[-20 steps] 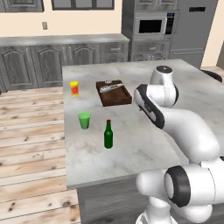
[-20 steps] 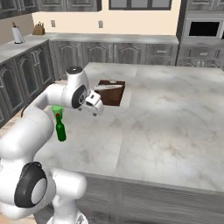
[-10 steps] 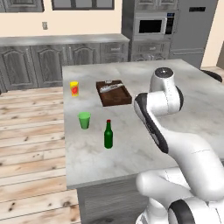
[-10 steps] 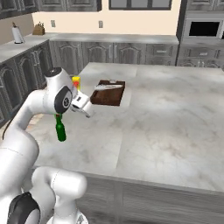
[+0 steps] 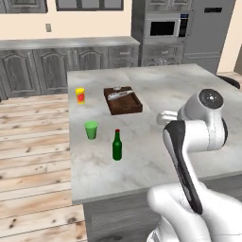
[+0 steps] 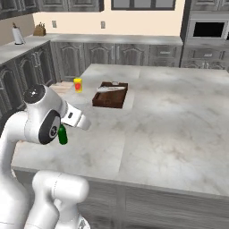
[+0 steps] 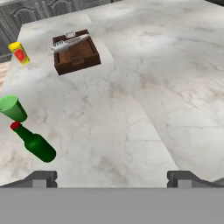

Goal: Place the drinks on the dining counter in a tight cluster.

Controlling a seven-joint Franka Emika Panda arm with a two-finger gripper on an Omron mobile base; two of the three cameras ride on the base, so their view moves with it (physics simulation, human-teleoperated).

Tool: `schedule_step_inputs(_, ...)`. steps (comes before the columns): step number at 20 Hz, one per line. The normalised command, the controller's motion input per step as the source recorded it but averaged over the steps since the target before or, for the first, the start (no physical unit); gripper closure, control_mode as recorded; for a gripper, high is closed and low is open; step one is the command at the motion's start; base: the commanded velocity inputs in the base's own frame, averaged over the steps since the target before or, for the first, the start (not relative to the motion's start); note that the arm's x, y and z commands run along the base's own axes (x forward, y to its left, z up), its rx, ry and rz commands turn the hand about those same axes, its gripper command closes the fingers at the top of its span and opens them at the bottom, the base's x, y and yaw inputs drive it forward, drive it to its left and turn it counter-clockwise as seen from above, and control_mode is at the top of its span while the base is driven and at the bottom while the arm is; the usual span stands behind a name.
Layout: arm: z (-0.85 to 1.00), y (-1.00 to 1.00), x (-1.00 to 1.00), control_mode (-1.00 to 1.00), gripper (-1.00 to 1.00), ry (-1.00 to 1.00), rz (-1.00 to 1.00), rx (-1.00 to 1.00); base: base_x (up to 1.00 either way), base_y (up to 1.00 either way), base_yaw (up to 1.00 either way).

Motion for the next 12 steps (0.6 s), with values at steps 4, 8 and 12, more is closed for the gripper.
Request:
schedule_step_inputs(4,0.53,0.0,-0.59,-1.0,-1.0,-0.16,0.1,0.03,0.0,0.0,0.0)
schedule_step_inputs(8,0.1,0.0,-0.14,-1.0,-1.0,-0.02,0.0,0.0,0.0,0.0,0.0)
schedule_step_inputs(12,0.0,0.0,0.0,-1.0,-1.0,0.0,0.0,0.0,0.0,0.0,0.0)
